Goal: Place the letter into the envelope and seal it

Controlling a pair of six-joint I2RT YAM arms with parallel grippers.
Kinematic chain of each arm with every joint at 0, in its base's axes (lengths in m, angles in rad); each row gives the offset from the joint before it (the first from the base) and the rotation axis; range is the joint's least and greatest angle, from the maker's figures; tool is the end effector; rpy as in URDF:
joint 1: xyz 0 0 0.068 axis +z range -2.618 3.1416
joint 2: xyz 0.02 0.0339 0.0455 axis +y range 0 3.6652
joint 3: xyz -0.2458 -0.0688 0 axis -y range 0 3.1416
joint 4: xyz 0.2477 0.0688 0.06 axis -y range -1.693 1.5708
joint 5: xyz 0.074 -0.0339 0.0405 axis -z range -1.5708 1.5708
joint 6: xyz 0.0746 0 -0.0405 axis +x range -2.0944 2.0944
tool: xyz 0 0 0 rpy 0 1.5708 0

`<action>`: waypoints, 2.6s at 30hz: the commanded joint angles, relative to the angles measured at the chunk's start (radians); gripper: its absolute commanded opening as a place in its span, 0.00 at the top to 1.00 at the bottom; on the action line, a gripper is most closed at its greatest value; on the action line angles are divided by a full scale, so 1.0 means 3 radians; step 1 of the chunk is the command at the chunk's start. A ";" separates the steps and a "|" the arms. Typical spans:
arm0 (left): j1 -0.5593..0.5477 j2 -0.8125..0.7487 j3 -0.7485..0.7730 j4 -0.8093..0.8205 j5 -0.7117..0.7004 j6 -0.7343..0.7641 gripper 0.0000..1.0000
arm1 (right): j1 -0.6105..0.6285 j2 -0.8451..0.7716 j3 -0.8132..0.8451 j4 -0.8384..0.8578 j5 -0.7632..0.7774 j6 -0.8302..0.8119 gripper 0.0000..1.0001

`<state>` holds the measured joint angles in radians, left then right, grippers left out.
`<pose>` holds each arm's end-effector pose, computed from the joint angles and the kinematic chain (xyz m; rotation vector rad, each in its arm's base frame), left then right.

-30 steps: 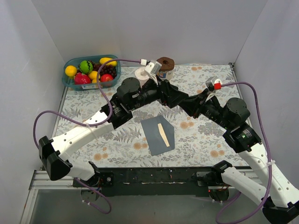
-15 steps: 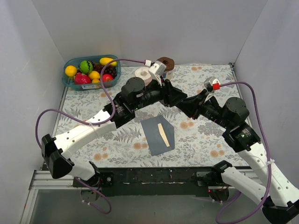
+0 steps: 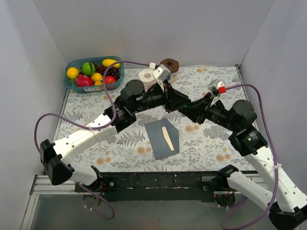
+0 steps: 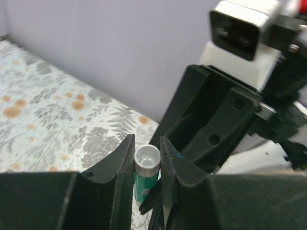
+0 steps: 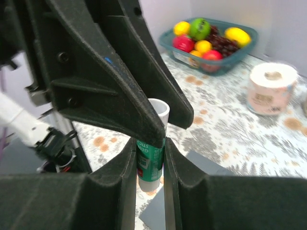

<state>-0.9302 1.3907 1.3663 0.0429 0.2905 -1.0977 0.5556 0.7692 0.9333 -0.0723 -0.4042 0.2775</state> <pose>0.2043 -0.3098 0.4120 0.1201 1.8685 -1.7446 0.1714 0.1409 0.3972 -0.5510 1.4638 0.9628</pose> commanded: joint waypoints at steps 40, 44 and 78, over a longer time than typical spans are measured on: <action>0.0012 -0.0182 -0.0162 0.0297 -0.0191 -0.0314 0.21 | 0.0035 -0.0059 0.0187 0.0031 0.0054 -0.0010 0.99; 0.0007 -0.0167 -0.0131 0.0220 -0.0288 -0.0273 0.23 | 0.0035 -0.0043 0.0182 0.0062 0.0023 -0.0010 0.99; -0.0023 -0.0013 0.0022 0.0026 -0.0304 -0.0109 0.68 | 0.0035 0.0084 0.0162 0.0047 0.0084 -0.0076 0.99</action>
<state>-0.9318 1.3857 1.3384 0.0711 0.1837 -1.1416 0.5644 0.8108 0.9607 -0.0914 -0.3916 0.2619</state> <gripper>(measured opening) 0.312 0.274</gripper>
